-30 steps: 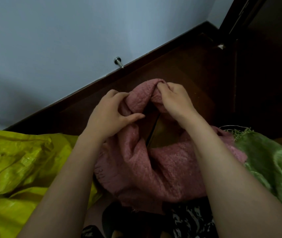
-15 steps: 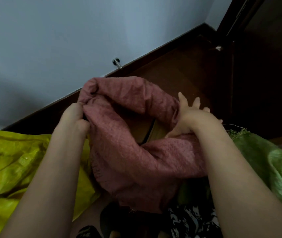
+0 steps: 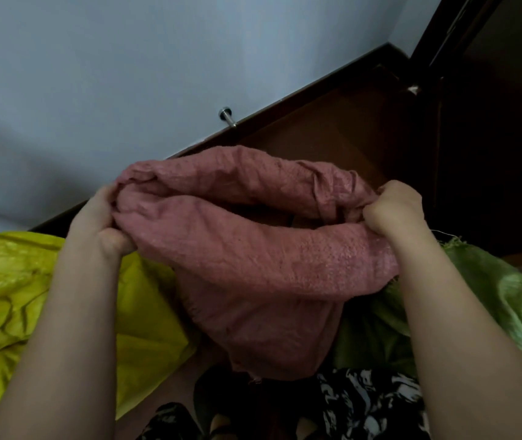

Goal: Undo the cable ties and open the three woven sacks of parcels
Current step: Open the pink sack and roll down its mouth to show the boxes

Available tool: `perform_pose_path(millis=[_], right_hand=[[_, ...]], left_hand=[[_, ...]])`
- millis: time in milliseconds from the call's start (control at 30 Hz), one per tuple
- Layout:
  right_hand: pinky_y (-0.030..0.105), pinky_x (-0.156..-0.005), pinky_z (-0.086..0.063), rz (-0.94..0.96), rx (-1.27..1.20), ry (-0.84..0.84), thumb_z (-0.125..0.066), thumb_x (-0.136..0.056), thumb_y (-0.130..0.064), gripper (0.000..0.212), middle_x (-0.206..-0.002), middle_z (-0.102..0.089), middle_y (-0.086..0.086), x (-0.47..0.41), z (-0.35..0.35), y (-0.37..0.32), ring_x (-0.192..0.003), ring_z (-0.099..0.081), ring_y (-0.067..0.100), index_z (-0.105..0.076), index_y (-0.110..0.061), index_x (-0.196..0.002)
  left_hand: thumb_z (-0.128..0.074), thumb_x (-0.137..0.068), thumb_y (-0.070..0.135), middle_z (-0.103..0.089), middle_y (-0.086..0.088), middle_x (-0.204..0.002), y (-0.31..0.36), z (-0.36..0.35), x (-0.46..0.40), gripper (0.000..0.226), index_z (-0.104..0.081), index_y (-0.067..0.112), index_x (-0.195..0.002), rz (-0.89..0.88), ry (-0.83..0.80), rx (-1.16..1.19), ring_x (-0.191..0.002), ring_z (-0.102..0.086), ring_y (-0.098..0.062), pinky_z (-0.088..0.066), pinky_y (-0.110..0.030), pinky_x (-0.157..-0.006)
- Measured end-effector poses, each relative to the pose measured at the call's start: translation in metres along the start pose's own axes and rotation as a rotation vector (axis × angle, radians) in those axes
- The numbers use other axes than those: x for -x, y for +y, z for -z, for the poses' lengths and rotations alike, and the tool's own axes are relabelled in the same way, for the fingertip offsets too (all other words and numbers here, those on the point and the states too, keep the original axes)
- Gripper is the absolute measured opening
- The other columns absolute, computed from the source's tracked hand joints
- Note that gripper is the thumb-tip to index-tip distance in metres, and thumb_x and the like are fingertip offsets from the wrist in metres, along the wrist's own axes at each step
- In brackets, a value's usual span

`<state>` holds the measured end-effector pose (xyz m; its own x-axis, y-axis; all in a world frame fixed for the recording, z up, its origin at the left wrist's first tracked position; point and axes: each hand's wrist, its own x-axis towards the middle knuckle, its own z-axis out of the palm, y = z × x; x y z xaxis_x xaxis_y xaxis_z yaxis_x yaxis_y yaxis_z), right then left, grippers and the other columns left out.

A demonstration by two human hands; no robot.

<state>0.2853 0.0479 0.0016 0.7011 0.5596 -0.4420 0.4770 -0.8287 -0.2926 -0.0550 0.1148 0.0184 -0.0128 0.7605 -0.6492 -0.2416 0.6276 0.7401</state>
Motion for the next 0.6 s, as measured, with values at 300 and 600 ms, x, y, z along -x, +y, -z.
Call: perform_pose_path(millis=[300,600], right_hand=[[0.054,-0.102,-0.035,-0.054,0.019,-0.009,-0.055,-0.083,-0.065,0.090,-0.149,-0.028,0.017,0.047,0.003,0.019,-0.139,-0.021,0.035,-0.025,-0.007,-0.145],[0.042,-0.093,-0.052,-0.233,-0.583,-0.201,-0.052,-0.090,-0.007,0.042,-0.124,-0.059,0.019,0.046,-0.017,0.033,-0.109,-0.061,0.035,-0.051,0.003,-0.130]], left_hand=[[-0.093,-0.017,0.058,-0.065,-0.005,-0.123,-0.059,0.004,-0.008,0.125,-0.054,0.022,-0.130,0.152,0.331,-0.227,-0.098,-0.068,-0.028,-0.054,-0.052,-0.078],[-0.045,-0.096,0.008,-0.053,-0.017,-0.131,-0.115,-0.059,0.085,0.041,-0.043,0.007,-0.137,0.345,0.402,-0.001,-0.116,-0.053,-0.036,-0.044,-0.054,-0.088]])
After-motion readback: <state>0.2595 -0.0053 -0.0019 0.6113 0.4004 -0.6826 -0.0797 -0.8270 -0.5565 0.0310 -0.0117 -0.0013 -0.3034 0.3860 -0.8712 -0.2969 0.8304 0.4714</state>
